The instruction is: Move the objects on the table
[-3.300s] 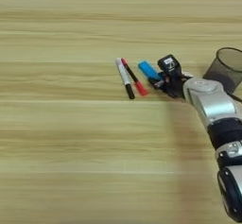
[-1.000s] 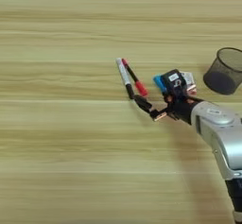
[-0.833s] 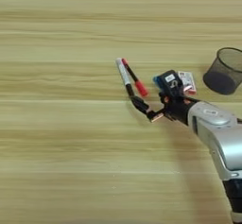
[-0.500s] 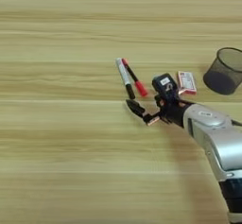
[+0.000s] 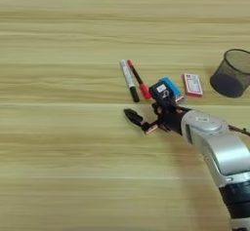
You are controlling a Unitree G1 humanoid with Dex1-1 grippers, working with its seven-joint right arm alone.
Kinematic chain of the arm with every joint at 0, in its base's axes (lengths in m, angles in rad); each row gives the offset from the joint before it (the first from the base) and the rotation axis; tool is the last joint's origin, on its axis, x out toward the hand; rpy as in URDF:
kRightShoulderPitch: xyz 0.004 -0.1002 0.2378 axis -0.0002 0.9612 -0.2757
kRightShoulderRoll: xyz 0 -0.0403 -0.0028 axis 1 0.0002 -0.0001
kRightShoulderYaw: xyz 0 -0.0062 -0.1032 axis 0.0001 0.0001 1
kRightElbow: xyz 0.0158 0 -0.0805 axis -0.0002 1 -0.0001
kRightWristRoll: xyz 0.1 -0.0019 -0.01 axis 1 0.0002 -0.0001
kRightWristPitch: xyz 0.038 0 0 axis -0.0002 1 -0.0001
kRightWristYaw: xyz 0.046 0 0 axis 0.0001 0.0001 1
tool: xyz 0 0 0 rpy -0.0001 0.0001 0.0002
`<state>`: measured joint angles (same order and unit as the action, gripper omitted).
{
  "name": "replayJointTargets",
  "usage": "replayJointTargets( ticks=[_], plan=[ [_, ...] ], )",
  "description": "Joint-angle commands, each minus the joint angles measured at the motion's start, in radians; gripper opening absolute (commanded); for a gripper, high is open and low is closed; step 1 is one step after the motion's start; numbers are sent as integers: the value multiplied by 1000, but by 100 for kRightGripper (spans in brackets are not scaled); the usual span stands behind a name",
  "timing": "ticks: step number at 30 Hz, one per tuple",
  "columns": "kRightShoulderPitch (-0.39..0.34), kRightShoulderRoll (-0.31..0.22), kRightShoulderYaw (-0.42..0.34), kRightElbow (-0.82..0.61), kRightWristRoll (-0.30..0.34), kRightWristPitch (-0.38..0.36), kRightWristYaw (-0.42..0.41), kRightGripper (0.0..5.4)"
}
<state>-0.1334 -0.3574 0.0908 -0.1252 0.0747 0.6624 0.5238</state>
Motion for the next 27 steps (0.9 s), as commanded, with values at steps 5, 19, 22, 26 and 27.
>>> replayJointTargets(
  ticks=[5, 19, 22, 26, 27],
  plan=[
    [-57, -21, 1, -42, -2, -41, 4, 536],
    [-69, -18, -39, -43, 11, -60, -14, 536],
    [-74, -18, -55, -73, 17, -55, -16, 536],
    [-83, -21, -65, -120, 30, -39, -8, 536],
    [-88, -21, -65, -128, 34, -32, -4, 536]
  ],
)
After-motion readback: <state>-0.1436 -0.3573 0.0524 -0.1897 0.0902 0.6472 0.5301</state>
